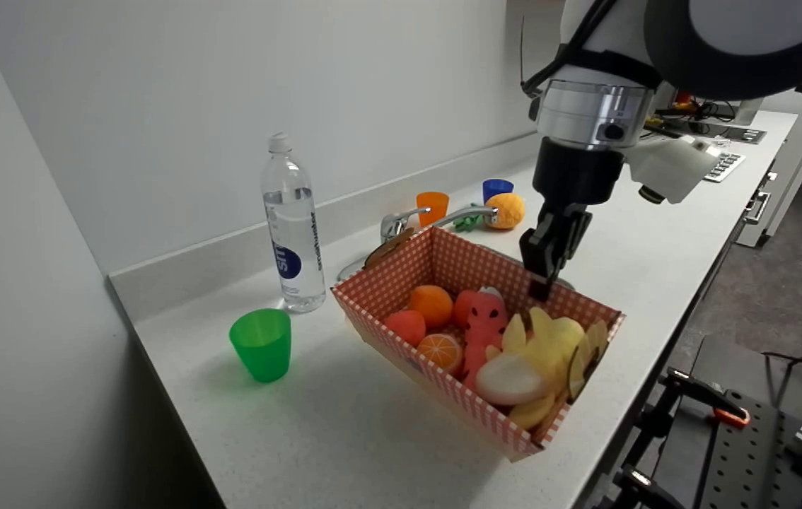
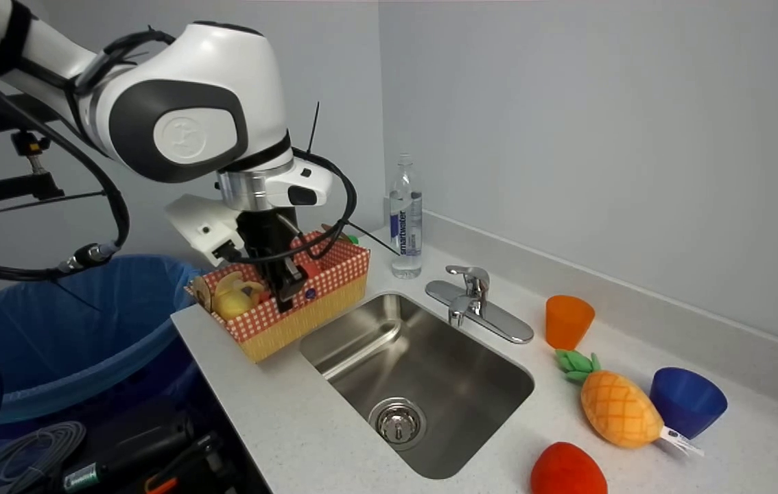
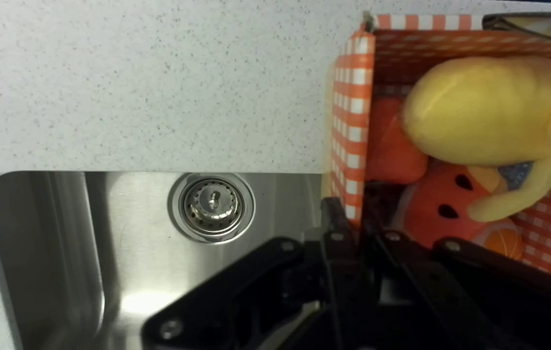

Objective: Move the box to the right

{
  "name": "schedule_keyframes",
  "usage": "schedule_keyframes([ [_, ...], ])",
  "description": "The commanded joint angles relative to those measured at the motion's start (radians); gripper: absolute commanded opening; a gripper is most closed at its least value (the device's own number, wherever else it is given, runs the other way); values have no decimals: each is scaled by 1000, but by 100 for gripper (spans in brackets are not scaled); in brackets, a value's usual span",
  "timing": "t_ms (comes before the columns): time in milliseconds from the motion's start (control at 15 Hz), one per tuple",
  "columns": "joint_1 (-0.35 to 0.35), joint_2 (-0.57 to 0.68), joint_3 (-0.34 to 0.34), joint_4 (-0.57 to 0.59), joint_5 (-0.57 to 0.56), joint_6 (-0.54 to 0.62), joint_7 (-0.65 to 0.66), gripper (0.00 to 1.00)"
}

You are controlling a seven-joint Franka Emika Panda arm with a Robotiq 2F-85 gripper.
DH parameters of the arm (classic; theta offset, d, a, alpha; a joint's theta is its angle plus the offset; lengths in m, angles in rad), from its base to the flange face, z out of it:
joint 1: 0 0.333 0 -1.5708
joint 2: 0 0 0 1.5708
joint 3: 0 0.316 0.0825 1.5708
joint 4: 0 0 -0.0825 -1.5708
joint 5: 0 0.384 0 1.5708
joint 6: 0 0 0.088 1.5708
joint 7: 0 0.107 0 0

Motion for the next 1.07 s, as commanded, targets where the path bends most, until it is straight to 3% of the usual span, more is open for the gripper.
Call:
schedule_keyframes([
  [0, -4, 59, 2, 22, -1, 48, -1, 2],
  [467, -5, 170, 30, 3, -39, 133, 22, 2],
  [1000, 8, 228, 55, 3, -89, 136, 11, 2],
])
